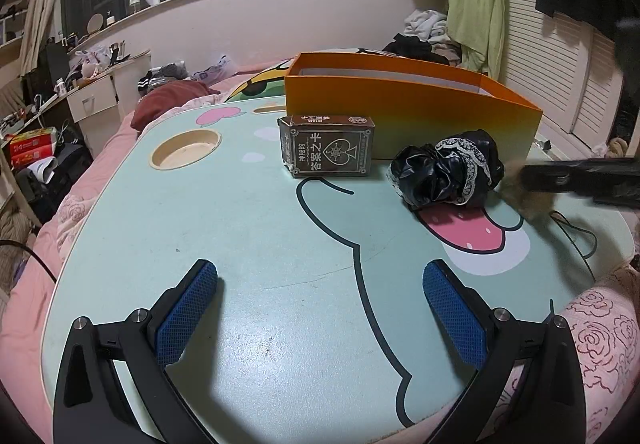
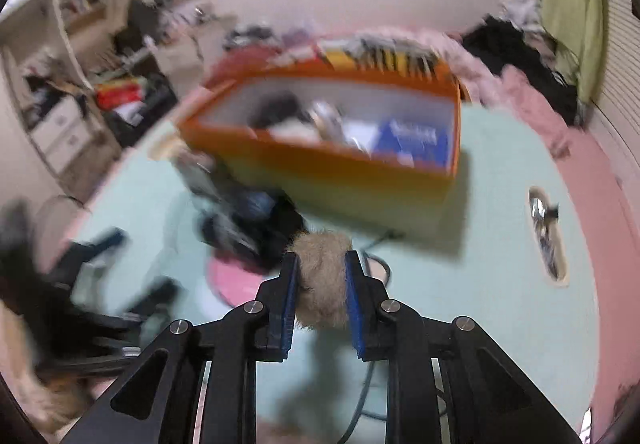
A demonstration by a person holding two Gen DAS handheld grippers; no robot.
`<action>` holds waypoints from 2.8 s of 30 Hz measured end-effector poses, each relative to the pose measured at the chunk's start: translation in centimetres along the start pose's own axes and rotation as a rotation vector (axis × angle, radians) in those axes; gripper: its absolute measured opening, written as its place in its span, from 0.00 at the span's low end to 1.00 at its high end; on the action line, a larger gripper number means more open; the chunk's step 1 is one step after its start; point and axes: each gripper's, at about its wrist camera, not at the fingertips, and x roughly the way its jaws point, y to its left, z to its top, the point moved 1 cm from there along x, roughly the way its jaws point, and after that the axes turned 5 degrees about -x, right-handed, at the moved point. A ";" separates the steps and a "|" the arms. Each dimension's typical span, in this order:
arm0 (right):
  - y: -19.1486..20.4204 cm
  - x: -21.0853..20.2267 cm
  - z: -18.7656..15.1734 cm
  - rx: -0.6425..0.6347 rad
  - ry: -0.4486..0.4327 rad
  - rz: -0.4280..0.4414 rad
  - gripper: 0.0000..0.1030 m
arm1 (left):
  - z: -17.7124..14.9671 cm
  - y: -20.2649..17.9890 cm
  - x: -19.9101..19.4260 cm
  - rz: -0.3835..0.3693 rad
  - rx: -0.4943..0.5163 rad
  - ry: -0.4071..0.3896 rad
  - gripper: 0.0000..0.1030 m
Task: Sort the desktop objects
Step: 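Set the fur ball on the table beside the black bag with the right gripper, then grasp the white figurine keychain in the orange box with the left gripper, then place the white figurine keychain on the table with the left gripper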
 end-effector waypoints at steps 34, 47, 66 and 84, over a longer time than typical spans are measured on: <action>0.5 -1.7 -6.2 -0.010 -0.107 -0.159 0.87 | 7.7 0.0 -4.0 -0.142 -0.025 -0.083 0.66; 0.7 -1.9 -6.1 -0.011 -0.107 -0.156 0.87 | 17.1 -9.1 8.7 -0.167 0.069 0.338 0.55; 1.0 -1.6 -6.0 -0.014 -0.107 -0.154 0.88 | 16.0 -9.2 10.4 -0.158 0.072 0.268 0.36; 1.1 -1.6 -5.9 -0.015 -0.107 -0.153 0.88 | 6.2 -4.5 1.1 -0.277 0.026 0.125 0.40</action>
